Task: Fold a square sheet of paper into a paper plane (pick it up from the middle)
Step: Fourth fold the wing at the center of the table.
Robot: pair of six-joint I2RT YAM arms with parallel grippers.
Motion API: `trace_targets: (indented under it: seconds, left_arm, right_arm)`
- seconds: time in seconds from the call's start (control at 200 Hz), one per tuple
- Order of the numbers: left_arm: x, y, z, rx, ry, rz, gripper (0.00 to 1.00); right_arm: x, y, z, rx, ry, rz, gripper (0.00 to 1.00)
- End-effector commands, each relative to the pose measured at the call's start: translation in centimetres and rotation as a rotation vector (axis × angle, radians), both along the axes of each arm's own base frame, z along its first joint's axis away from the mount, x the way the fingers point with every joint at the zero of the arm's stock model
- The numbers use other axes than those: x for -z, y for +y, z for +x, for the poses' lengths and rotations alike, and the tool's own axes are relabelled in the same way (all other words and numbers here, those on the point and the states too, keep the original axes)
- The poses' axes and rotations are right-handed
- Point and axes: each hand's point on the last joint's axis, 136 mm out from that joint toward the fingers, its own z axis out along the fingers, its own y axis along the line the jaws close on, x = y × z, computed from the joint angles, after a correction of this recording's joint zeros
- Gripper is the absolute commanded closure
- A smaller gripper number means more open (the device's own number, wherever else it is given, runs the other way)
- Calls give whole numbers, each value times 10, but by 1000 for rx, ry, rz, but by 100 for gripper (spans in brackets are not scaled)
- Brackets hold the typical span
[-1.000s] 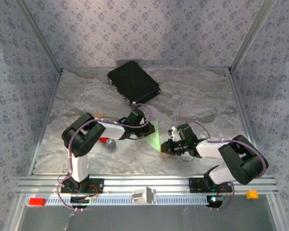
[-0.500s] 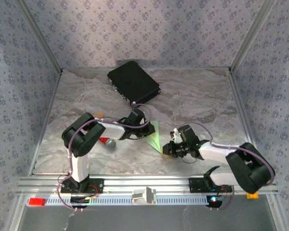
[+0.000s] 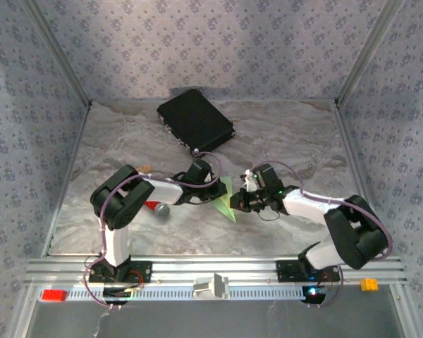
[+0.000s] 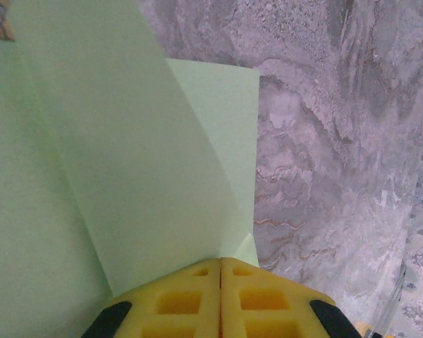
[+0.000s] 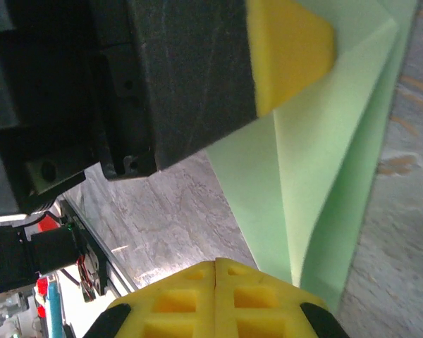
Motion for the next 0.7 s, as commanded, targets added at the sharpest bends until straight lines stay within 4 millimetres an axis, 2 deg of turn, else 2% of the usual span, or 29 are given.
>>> trace_targets:
  seconds: [0.0, 0.185, 0.355, 0.51, 0.695]
  left_arm:
    - [26, 13, -11, -4, 47, 79, 92]
    - [27, 14, -11, -5, 50, 80, 92]
    - [28, 14, -12, -6, 50, 83, 93]
    - [30, 15, -12, -7, 54, 85, 93]
    - [31, 17, -11, -12, 58, 88, 93]
  right_arm:
    - [-4, 14, 4, -53, -18, 1, 96]
    - [22, 14, 3, -49, 31, -54, 96]
    - [48, 3, -13, -41, 81, -97, 96]
    - [61, -6, -28, -26, 119, -98, 96]
    - [68, -14, -38, -15, 134, -105, 96]
